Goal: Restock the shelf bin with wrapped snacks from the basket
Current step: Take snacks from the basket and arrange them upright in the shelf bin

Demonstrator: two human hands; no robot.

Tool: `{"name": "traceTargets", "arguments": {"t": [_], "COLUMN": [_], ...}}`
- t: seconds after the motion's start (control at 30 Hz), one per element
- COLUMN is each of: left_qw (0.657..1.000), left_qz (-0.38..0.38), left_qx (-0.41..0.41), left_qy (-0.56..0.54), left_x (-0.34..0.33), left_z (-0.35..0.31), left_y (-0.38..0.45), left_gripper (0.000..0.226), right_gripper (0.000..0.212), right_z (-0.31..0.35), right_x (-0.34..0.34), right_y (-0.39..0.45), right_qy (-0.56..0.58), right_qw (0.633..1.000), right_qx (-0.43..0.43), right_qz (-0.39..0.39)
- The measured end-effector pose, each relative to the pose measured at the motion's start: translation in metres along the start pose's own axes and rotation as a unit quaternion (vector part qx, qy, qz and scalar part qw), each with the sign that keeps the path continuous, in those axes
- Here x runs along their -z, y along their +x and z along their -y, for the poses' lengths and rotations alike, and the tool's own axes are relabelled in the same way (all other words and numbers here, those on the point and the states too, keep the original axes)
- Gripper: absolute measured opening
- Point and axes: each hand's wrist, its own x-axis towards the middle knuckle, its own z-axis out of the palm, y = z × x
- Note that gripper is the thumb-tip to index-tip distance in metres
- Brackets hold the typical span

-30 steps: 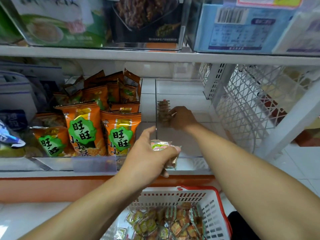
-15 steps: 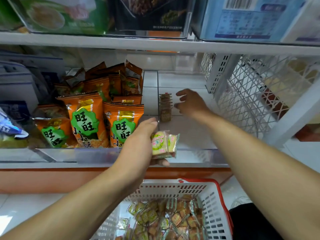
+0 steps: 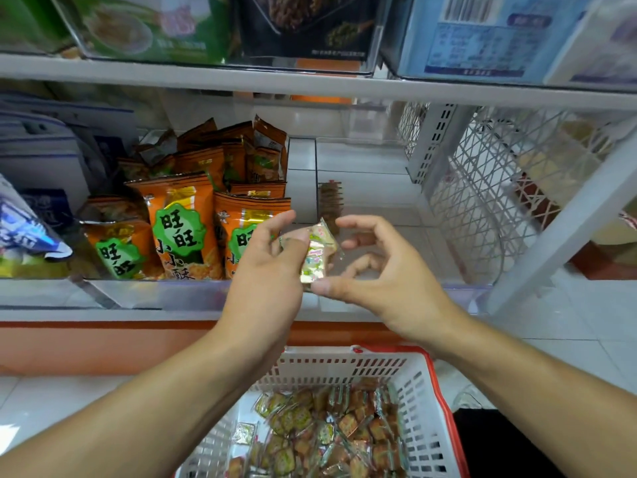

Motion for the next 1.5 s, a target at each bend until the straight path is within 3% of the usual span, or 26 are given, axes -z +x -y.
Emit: {"name": "traceTargets", "arguments": {"t": [0.13, 0.27, 0.43, 0.6, 0.77, 1.03, 1.2, 1.27, 1.37, 1.43, 1.5], "left_qw": [0.999, 0.998, 0.994, 0.991, 0.989, 0.956, 0.931, 0.919, 0.923, 0.924, 0.924], "left_qz": [0.015, 0.013, 0.022, 0.054, 0.101, 0.098, 0.077, 0.076, 0.093, 0.106, 0.111], "left_qx": [-0.028, -0.061, -0.08, -0.061, -0.047, -0.125, -0.154, -0.149, -0.092, -0.055, -0.046], "left_qy": [-0.003, 0.029, 0.071, 0.105, 0.095, 0.247, 0.321, 0.357, 0.362, 0.362, 0.364], "left_x": [-0.002, 0.0, 0.004, 0.003, 0.0, -0.008, -0.011, -0.012, -0.011, -0.01, -0.01], "left_z": [0.001, 0.005, 0.011, 0.017, 0.019, 0.02, 0.022, 0.024, 0.03, 0.034, 0.038], "left_y": [-0.003, -0.003, 0.0, -0.002, -0.003, -0.007, 0.001, 0.005, 0.01, 0.012, 0.014], "left_gripper": [0.029, 0.033, 0.04, 0.047, 0.055, 0.061, 0.063, 0.072, 0.086, 0.094, 0.099], "right_gripper": [0.071, 0.049, 0.04, 0.039, 0.025, 0.043, 0.036, 0.04, 0.043, 0.037, 0.036], "right_z": [0.001, -0.002, 0.0, -0.01, -0.016, -0.011, -0.015, -0.02, -0.037, -0.052, -0.063], "right_x": [-0.004, -0.001, 0.011, 0.012, 0.015, 0.05, 0.063, 0.065, 0.062, 0.054, 0.039], "right_y": [-0.001, 0.003, 0.015, 0.018, 0.02, 0.054, 0.077, 0.089, 0.112, 0.127, 0.136], "right_qy": [0.108, 0.276, 0.357, 0.295, 0.246, 0.197, 0.177, 0.125, -0.109, -0.293, -0.401], "right_qw": [0.989, 0.938, 0.908, 0.937, 0.951, 0.931, 0.926, 0.944, 0.975, 0.945, 0.908], "right_qx": [-0.097, -0.21, -0.218, -0.174, -0.175, -0.218, -0.203, -0.197, -0.175, -0.141, -0.12], "right_qz": [-0.021, 0.025, -0.023, -0.062, 0.069, 0.218, 0.264, 0.234, 0.081, 0.023, 0.026]}}
